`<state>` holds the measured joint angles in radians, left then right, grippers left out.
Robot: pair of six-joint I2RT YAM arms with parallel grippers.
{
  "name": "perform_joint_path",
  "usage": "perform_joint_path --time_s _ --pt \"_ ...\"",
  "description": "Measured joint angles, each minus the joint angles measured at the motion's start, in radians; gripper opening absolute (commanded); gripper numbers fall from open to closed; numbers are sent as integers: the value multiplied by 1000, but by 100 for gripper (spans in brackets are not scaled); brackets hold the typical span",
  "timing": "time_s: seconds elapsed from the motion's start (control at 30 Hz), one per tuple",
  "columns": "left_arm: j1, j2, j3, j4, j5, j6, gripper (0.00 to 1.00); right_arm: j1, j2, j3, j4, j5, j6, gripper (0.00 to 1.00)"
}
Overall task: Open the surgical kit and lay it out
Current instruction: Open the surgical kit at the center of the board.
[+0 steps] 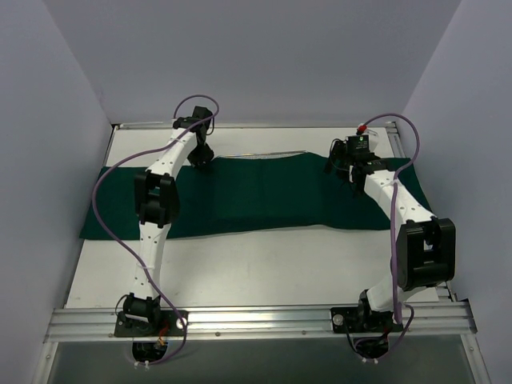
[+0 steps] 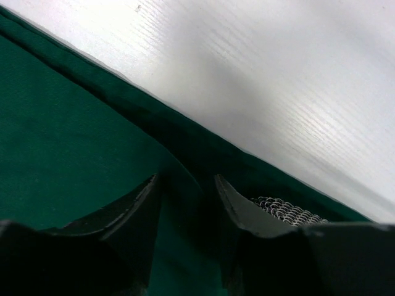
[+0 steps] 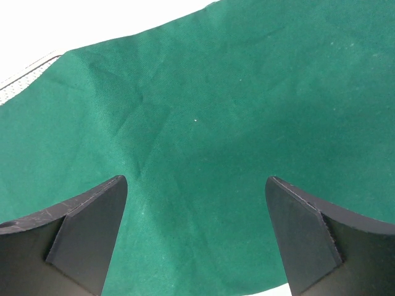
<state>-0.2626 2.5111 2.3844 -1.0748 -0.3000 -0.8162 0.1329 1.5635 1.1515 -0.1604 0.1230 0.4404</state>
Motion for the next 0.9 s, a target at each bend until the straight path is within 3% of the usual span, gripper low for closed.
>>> perform_joint_path --time_s 0.3,0.33,0.5,0.9 --pt "0 -29 -2 -8 1 15 26 0 14 10 -1 15 11 88" --pt "0 -31 -2 -8 1 16 18 0 22 19 0 19 15 88" --pt "0 -31 -2 -15 3 31 4 0 78 70 8 45 47 88" --pt "0 -56 -38 -16 19 66 2 0 249 242 16 118 152 92"
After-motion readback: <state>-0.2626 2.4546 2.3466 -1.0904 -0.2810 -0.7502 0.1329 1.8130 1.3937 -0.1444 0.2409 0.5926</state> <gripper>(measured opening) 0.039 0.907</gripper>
